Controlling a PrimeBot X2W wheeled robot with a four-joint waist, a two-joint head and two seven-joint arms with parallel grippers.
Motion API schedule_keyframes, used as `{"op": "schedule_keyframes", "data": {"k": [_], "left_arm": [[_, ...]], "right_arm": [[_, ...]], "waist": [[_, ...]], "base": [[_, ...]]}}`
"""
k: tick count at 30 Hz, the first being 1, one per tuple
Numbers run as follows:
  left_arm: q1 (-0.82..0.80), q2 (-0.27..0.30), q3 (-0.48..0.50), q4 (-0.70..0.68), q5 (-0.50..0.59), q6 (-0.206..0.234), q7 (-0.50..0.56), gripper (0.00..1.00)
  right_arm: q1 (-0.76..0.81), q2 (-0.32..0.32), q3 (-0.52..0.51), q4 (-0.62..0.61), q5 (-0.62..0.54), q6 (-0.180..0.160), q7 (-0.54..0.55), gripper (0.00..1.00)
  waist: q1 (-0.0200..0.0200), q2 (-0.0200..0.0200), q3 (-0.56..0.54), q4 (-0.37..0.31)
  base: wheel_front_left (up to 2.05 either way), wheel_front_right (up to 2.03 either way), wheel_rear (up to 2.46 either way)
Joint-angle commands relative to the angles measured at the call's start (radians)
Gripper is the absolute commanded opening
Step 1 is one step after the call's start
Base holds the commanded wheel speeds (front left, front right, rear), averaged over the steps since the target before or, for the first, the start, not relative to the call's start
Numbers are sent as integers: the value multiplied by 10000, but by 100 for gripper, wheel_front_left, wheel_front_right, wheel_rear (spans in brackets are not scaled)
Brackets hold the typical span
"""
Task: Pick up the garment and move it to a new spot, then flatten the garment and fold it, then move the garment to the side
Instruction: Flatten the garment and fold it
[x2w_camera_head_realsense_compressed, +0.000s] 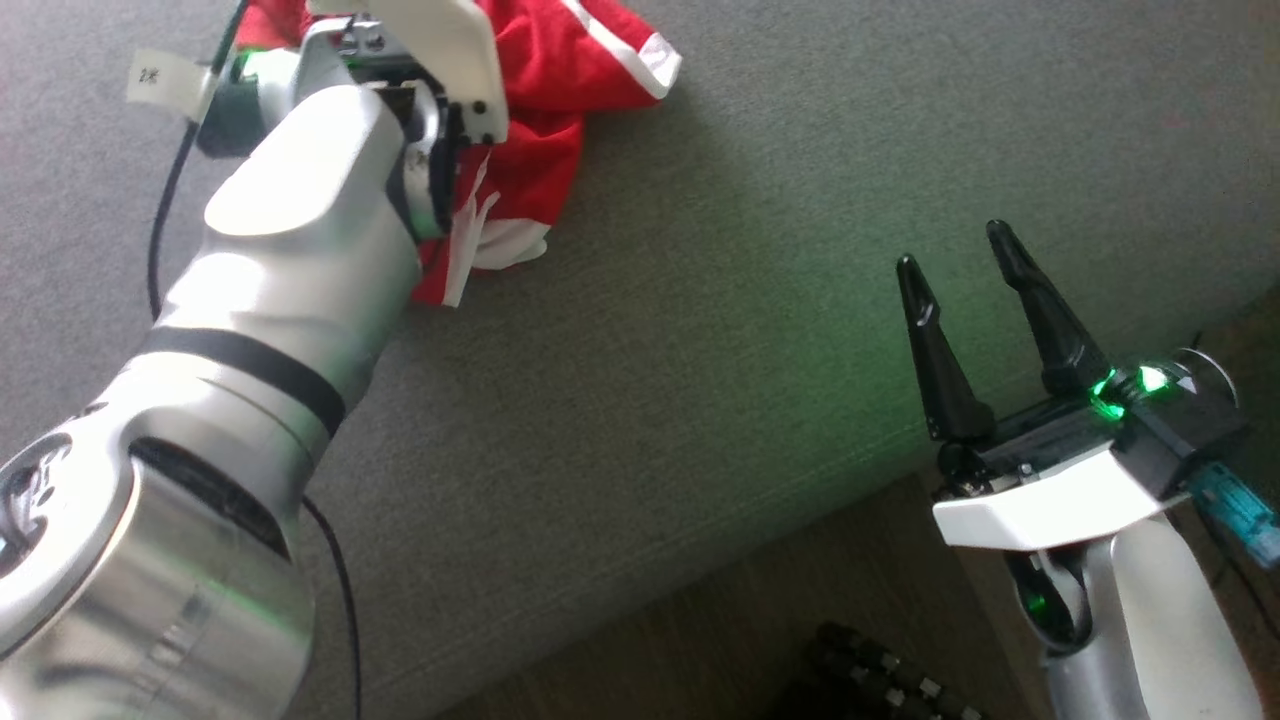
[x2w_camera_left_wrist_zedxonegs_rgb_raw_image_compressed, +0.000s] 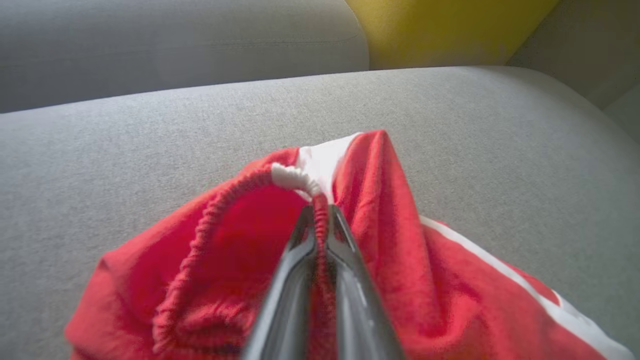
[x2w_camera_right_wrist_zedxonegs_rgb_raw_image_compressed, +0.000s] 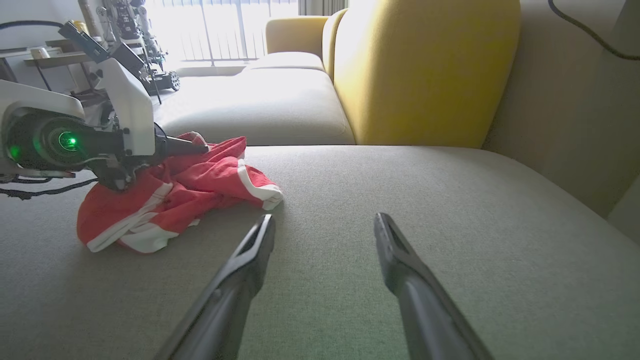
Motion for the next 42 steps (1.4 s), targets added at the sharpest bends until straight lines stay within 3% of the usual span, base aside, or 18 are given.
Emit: {"op": "schedule_keyframes", "data": {"k": [1, 8, 12, 19, 27, 30, 36, 42], "left_arm": [[-607, 124, 109, -12, -43, -75, -100, 0], [-488, 126, 1072, 308, -1220, -962, -2, 0], [-687, 125, 1698, -144, -2082, -1805, 148, 0], [-1543, 125, 2450, -699, -3240, -2583, 787, 0], [-2425, 124, 2293, -2163, -3772, -3155, 888, 0], [-2462, 124, 2006, -3168, -4142, -3163, 965, 0], [-1635, 232, 1089, -4679, -4082, -2623, 1019, 0], [1575, 1534, 285, -5602, -3852, -2091, 474, 0]], "right_arm": [[-44, -74, 178, -338, 110, -2, -92, 100], [138, -74, 234, -217, 243, -2, -92, 100], [193, -74, 188, -190, 301, -2, -92, 100], [431, -74, 242, -87, 325, -2, -92, 100], [723, -74, 192, 43, 62, -2, -92, 100], [791, -74, 12, 23, -141, -2, -92, 100], [844, -74, -372, -161, -374, -2, -92, 100], [922, -74, -420, -405, -359, -2, -92, 100]], "waist": [[0, 0, -51, -45], [0, 0, -624, -106], [0, 0, -1066, -143], [0, 0, -1984, -455], [0, 0, -2825, -623], [0, 0, -3070, -414], [0, 0, -3151, 443], [0, 0, -2939, 1140]], "base": [[0, 0, 0], [0, 0, 0], [0, 0, 0], [0, 0, 0], [0, 0, 0], [0, 0, 0], [0, 0, 0], [0, 0, 0]]}}
